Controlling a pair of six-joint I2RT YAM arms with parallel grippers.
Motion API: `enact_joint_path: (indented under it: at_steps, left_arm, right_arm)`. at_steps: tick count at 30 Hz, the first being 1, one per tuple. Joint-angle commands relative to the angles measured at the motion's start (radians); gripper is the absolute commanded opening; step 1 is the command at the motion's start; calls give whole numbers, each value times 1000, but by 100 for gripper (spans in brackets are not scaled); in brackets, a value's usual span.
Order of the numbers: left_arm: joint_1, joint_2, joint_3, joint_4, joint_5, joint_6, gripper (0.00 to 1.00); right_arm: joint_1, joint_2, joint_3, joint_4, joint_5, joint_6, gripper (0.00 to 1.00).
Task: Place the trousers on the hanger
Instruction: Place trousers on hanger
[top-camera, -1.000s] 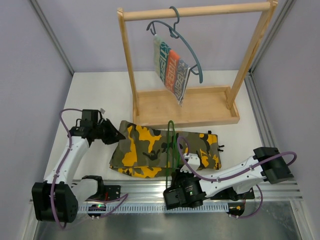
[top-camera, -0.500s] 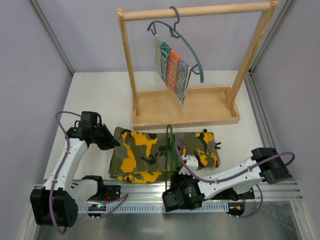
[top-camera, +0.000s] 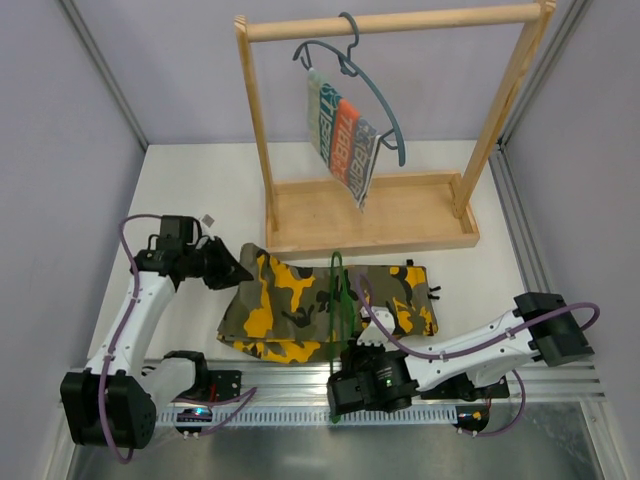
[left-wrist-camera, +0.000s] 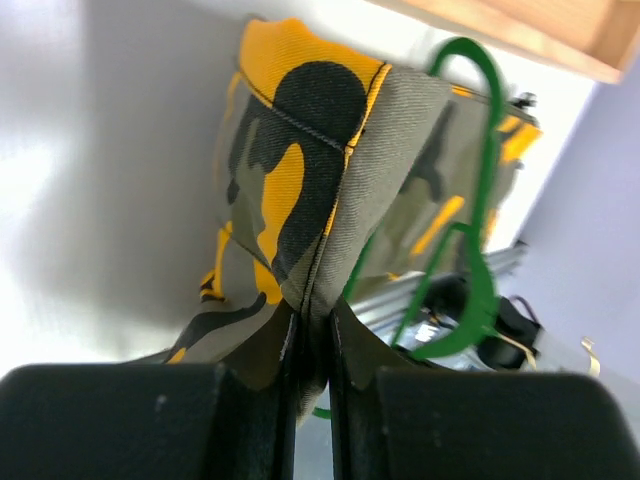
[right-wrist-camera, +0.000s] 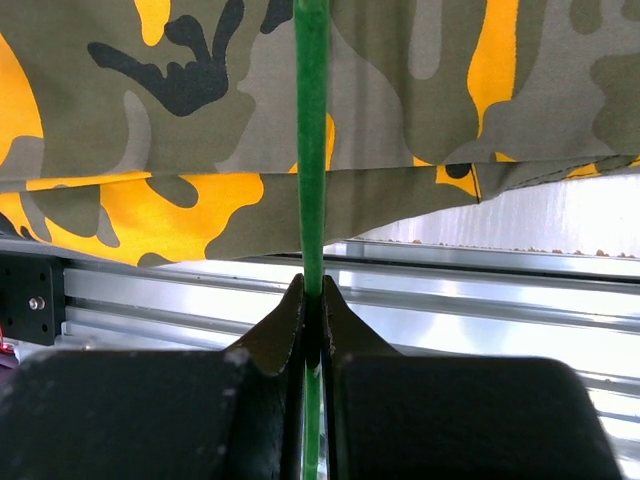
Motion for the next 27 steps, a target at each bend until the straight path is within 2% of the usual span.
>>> enact_joint_path:
  at_steps: [1,7,11,18,23,27]
  left_arm:
    - [-4,-20,5,170,222,-58,0]
    - [-98,-24,-27,271,208,-144,0]
    - [-250,-1,-80,377,153,-242,1]
    - [-433,28,-145,496,1,-371,1]
    - [-588,124,-139,569,-94,-425,0]
    - [-700,245,-90,549,-178,-451,0]
  right_arm:
    - [-20,-33,-19,90,-8,-57,4]
    - [-35,-34,-47,142,-19,-86,4]
    - [-44,-36,-50,162,-22,-106,4]
    - [-46,-65,-74,170,-12,-95,4]
    - [-46,-80,-85,173,1,-91,4]
    - [-46,-93,-85,162,8,-80,4]
